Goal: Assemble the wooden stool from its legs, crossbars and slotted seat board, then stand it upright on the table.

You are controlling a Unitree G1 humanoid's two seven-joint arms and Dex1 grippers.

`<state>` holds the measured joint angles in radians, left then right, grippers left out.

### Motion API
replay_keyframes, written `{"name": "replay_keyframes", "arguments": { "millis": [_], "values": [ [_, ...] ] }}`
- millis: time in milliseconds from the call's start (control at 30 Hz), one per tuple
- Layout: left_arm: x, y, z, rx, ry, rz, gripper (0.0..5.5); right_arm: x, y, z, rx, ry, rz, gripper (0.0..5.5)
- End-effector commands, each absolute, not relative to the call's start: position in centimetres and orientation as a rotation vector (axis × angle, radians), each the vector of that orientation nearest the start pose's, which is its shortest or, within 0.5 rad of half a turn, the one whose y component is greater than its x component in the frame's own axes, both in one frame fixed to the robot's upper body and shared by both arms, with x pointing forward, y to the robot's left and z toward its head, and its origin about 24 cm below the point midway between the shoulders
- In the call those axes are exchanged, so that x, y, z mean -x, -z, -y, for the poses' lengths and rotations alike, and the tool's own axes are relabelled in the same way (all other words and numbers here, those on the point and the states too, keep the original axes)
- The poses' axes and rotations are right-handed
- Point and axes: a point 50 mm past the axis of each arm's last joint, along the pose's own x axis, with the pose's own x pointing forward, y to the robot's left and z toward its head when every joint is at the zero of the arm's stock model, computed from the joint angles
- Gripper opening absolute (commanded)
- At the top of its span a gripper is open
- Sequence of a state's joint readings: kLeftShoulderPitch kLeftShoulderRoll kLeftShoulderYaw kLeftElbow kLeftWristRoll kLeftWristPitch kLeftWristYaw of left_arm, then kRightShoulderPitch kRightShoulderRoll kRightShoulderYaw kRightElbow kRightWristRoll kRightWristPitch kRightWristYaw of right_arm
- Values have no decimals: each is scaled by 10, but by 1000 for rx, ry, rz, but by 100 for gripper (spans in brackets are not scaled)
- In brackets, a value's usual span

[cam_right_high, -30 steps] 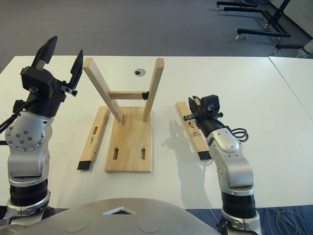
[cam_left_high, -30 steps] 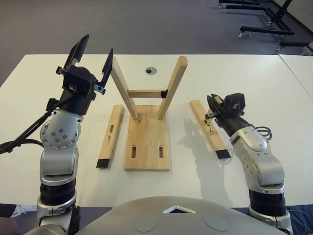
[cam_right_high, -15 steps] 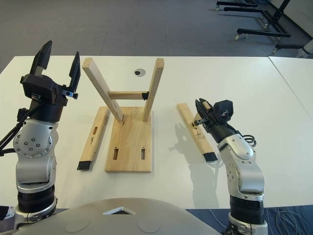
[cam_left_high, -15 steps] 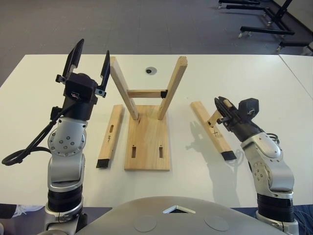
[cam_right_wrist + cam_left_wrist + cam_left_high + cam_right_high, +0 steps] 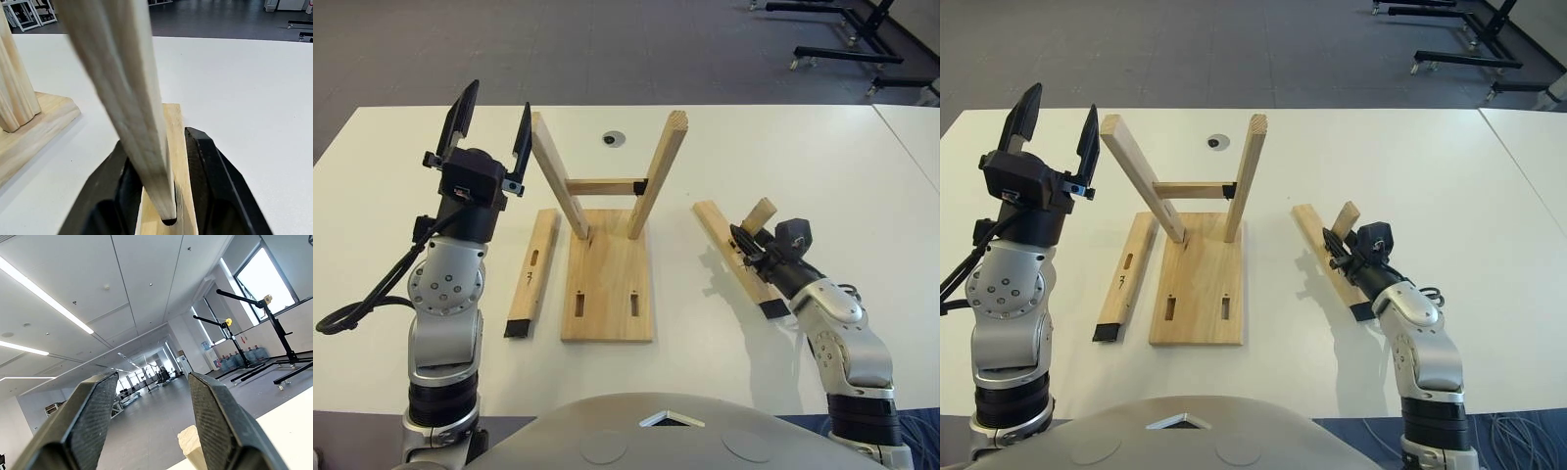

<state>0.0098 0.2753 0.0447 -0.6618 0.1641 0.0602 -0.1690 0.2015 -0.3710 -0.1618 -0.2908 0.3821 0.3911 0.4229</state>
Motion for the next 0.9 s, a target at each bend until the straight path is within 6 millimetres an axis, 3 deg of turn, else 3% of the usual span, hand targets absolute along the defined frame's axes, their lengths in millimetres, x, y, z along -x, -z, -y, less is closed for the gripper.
{"name": "replay_keyframes", "arguments": {
  "millis": [33, 100, 167, 267, 467, 667, 900],
  "values": [
    [-216, -185, -167, -502, 152, 562, 261, -214, -67, 224, -56, -331, -203, 216],
    [-217, -186, -168, -505, 155, 565, 261, -219, -77, 222, -54, -343, -157, 252],
    [-217, -186, -170, -511, 154, 565, 261, -232, -99, 217, -67, -380, -62, 296],
    [-220, -186, -171, -519, 163, 568, 261, -247, -134, 203, -74, -448, 74, 296],
    [-223, -188, -173, -531, 176, 579, 261, -254, -209, 180, -44, -582, 289, 296],
    [-224, -187, -172, -532, 184, 583, 261, -260, -228, 177, -74, -566, 338, 296],
    [-225, -186, -172, -530, 178, 584, 261, -264, -225, 175, -100, -528, 311, 296]
  ]
}}
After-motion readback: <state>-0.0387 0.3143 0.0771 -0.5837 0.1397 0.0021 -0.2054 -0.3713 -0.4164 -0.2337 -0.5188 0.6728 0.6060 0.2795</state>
